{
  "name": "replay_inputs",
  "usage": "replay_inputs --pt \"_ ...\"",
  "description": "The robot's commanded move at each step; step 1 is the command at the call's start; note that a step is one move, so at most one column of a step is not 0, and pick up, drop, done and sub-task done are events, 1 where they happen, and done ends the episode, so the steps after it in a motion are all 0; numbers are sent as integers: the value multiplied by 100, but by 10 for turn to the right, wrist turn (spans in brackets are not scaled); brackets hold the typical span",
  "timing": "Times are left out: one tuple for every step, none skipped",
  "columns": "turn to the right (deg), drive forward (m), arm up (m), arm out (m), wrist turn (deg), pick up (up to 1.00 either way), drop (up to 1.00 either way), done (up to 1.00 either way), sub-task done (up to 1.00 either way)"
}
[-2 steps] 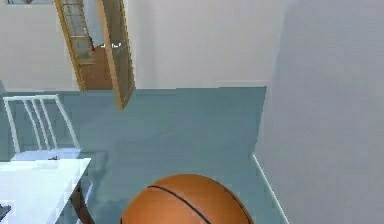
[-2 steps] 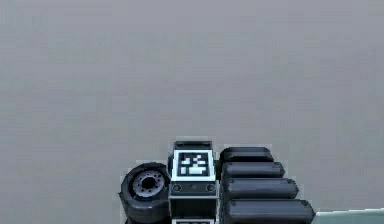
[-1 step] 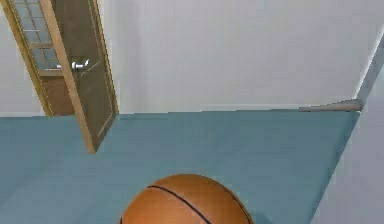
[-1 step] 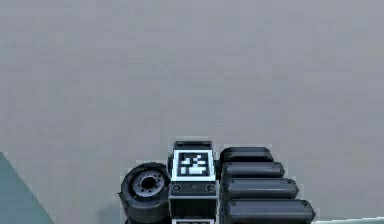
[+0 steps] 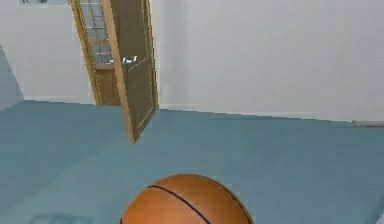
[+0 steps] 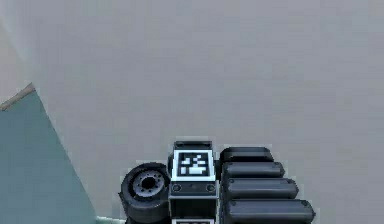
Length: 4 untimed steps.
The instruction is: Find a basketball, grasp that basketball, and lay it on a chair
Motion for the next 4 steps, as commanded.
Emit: replay_inputs --pt "0 10 0 0 0 0 0 0 0" --pt "-330 0 0 0 0 0 0 0 0" --pt "0 100 0 0 0 0 0 0 0" --pt "0 100 0 0 0 0 0 0 0"
